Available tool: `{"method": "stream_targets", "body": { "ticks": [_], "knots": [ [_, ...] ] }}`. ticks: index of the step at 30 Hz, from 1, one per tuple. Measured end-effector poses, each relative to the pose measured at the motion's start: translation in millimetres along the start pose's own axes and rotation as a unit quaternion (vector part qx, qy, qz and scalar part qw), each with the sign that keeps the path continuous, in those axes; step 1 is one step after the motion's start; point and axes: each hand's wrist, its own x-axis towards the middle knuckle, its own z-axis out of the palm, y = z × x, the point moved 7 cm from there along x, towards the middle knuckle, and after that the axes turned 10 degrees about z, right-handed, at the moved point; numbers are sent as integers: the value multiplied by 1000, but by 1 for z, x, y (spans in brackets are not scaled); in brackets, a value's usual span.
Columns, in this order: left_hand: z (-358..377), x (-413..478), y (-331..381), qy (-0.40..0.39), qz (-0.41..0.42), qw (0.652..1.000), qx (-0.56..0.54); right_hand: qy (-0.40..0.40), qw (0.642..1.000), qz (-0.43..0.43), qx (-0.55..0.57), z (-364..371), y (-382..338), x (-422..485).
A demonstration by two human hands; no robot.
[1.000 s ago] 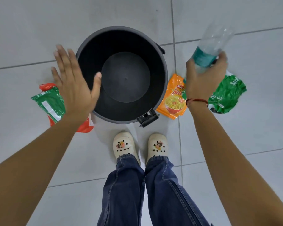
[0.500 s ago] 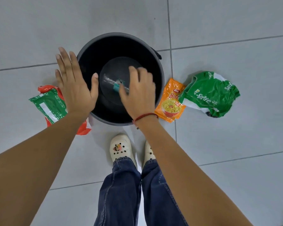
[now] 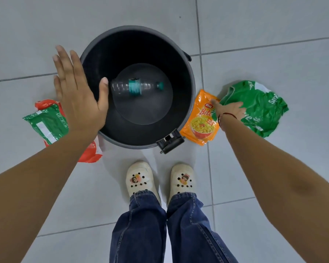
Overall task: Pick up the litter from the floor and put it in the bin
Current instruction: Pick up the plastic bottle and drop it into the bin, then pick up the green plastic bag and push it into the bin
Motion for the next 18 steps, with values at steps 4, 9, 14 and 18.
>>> {"method": "stream_targets", "body": {
  "ticks": [4,9,14,18],
  "knots": [
    [-2,0,1,18,1,1000,-3,7,999,-16,-42,15,-9,9],
    [-1,-1,-1,22,5,1000,-8,0,992,-50,-112,42,-9,8],
    [1,0,-2,18,4,1000,-13,59,984,-101,-135,46,0,-2],
    [2,0,-2,3,4,1000,-3,140,964,-192,-120,20,-1,-38]
  ]
}}
